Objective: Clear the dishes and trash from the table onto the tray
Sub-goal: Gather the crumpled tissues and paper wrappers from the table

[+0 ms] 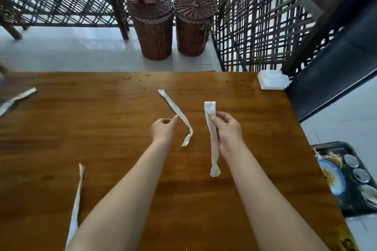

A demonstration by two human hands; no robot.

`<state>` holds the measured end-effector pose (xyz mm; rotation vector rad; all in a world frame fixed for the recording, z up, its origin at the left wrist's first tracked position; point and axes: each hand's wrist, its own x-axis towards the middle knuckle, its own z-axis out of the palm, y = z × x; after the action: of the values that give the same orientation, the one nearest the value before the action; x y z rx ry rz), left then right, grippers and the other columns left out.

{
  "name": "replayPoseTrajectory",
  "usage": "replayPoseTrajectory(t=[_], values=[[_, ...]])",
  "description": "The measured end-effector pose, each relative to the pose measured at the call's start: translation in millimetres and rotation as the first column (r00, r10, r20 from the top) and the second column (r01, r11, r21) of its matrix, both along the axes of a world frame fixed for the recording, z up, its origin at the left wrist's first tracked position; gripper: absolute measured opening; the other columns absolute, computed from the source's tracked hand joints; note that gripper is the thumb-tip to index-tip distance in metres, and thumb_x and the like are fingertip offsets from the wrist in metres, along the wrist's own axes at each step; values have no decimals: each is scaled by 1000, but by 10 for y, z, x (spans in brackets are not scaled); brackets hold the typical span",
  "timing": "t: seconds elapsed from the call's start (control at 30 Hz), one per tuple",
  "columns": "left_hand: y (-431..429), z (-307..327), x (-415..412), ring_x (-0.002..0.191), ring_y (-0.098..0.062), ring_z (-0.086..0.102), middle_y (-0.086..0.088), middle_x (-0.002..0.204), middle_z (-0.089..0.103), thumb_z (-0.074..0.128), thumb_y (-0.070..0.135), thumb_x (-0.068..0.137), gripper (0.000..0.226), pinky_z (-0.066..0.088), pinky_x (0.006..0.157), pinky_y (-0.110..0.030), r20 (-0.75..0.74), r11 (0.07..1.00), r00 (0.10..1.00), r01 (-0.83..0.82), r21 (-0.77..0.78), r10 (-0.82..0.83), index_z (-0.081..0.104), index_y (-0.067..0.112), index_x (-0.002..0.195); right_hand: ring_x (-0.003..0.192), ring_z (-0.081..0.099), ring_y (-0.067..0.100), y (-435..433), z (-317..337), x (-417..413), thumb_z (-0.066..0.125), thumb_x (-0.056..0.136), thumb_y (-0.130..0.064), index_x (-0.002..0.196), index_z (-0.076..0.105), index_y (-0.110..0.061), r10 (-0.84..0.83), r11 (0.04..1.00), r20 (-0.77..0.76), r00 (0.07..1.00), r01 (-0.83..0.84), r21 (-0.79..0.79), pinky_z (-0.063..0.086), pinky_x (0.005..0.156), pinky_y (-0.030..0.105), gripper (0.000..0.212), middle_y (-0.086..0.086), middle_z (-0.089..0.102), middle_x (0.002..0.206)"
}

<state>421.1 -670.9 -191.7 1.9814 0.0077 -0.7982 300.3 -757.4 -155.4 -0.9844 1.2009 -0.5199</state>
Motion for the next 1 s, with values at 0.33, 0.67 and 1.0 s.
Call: replayPoseTrajectory(t=[0.33, 0.67, 1.0], values=[[-714, -516, 348, 114, -28, 52, -1, 107, 66, 50, 72, 82, 61, 30, 97, -48, 210, 858, 939, 139, 494, -273, 66, 16, 100, 89, 64, 14, -360, -291, 297, 62, 92, -24, 90, 62, -28, -36, 997, -31, 999, 33, -76, 54, 74, 27, 4, -3, 67, 93], [-928, -856, 352, 107, -25, 55, -2, 104, 67, 52, 53, 92, 37, 32, 96, -47, 190, 664, 839, 243, 707, -510, 66, 20, 102, 89, 64, 15, -473, -574, 251, 61, 93, -27, 98, 63, -24, -29, 995, -99, 995, 19, -99, 56, 75, 29, 6, -2, 67, 94], [-698, -604, 358, 94, -18, 57, 7, 91, 61, 55, 34, 95, 10, 38, 99, -42, 126, 929, 960, 201, 310, -250, 57, 24, 94, 90, 62, 13, -428, -527, 140, 56, 95, -24, 101, 61, -23, -22, 998, -101, 995, 16, -59, 52, 76, 25, 8, -3, 67, 94]])
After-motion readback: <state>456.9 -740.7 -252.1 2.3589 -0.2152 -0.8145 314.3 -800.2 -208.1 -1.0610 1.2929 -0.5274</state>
